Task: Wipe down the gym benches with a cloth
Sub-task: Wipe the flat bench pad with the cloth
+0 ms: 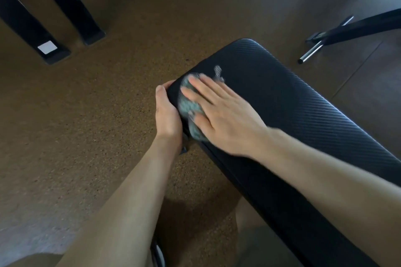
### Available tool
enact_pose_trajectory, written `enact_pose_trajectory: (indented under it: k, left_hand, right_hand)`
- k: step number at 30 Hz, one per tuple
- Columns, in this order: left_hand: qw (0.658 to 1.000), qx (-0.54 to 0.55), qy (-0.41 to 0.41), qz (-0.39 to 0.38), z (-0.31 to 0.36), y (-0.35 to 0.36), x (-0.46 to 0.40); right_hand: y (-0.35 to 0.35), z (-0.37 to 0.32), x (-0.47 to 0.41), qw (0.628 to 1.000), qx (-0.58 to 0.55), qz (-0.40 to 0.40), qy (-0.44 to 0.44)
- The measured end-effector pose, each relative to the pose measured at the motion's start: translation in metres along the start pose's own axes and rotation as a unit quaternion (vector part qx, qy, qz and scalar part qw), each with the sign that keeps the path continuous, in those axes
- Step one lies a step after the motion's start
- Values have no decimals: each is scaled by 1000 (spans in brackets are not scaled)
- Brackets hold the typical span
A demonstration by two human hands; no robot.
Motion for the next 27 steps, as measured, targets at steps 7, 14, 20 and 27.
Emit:
enact_pose_trajectory:
  k: [7,14,20,27]
  left_hand:
    - [996,-40,67,52,5,2,-2]
    - [993,-53,75,77,5,2,3]
    - [984,-98,91,120,12,5,7]
    - [974,-23,89,209,6,5,5]
  right_hand:
    - [-7,61,-84,992,-37,-20,118]
    - [2,140,-24,967,-62,-7,249]
    - [8,101,75,951,-40,-4,307]
    - [1,17,27,997,-22,0,74]
Point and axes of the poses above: each hand's wrist, its own x-axis away from the middle knuckle, its own y-axis out of the palm, z = x × y, the point moved 7 cm from there along -x, towards the middle knuckle, and after that the axes turned 13 degrees about x, right-handed, at the moved point
